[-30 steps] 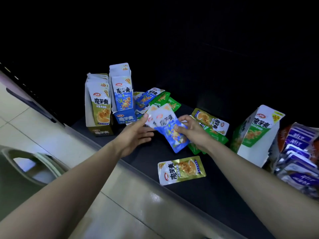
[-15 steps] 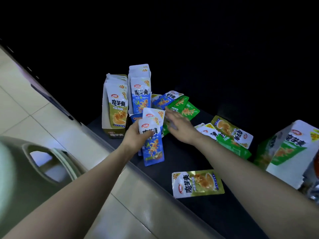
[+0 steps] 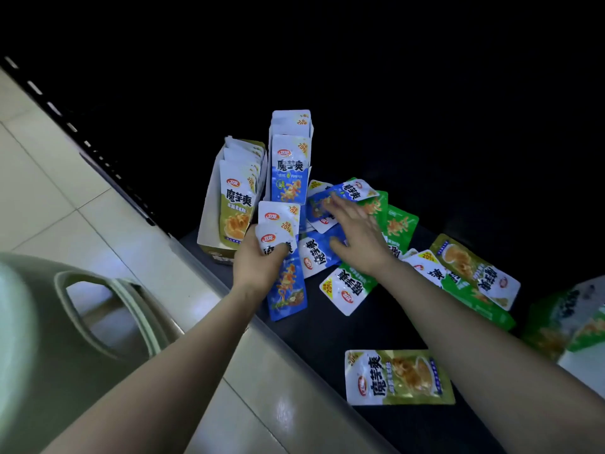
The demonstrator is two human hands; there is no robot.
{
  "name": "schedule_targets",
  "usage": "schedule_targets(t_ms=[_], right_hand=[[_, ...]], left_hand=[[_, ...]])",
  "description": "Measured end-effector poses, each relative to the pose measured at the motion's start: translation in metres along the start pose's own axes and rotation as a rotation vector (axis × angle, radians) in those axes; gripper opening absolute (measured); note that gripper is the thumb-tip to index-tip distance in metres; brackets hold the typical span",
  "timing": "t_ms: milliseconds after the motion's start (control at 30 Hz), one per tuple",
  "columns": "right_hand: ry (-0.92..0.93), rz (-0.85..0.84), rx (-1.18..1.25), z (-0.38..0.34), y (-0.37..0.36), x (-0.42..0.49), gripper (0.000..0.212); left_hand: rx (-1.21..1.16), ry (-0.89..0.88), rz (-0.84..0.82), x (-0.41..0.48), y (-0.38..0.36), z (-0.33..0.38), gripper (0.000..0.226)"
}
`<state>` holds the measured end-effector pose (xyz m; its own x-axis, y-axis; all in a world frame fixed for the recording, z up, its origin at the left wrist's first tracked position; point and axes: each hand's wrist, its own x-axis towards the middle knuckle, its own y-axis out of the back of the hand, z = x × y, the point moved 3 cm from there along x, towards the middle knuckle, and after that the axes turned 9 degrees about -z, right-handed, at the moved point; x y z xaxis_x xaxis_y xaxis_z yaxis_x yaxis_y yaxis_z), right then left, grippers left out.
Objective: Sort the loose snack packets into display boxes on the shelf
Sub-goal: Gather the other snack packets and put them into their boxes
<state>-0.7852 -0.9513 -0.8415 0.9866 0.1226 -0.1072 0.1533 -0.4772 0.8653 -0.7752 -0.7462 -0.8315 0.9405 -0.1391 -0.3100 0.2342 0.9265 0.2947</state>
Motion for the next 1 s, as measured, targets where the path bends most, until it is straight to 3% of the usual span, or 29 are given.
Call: schedule_targets(t_ms=[100, 233, 333, 467, 633, 800, 900, 1000], right_hand=[[-0.041, -0.184, -0.182, -0.001, -0.018, 0.011, 0.066], [-0.004, -0.128, -0.311, -0.001, -0.024, 0.004, 0.055], [0.019, -0.172, -0.315, 0.000, -0.024, -0.014, 0.061], [0.025, -0.243, -0.302, 0.000, -0.020, -0.047, 0.082], [0.012, -0.358, -0.341, -0.004, -0.005, -0.067, 0.085], [0.125, -0.477, -0.376, -0.013, -0.014, -0.079, 0.089], [0.143, -0.436, -0.485, -0.018, -0.013, -0.075, 0.087], [0.126, -0.349, -0.424, -0.016, -0.010, -0.077, 0.072]], left_hand=[[0.078, -0.004, 0.008, -0.006, -0.001, -0.001, 0.029], [0.055, 0.068, -0.046, -0.011, 0.000, -0.007, 0.030], [-0.008, 0.125, -0.079, -0.011, 0.002, -0.010, 0.043], [-0.026, 0.138, -0.111, -0.015, 0.003, -0.007, 0.028], [-0.041, 0.143, -0.202, -0.023, -0.002, -0.004, 0.026], [-0.041, 0.144, -0.293, -0.029, 0.000, -0.005, 0.024], [-0.039, 0.168, -0.307, -0.032, 0.004, -0.003, 0.024], [-0.063, 0.173, -0.308, -0.034, 0.006, 0.000, 0.023]])
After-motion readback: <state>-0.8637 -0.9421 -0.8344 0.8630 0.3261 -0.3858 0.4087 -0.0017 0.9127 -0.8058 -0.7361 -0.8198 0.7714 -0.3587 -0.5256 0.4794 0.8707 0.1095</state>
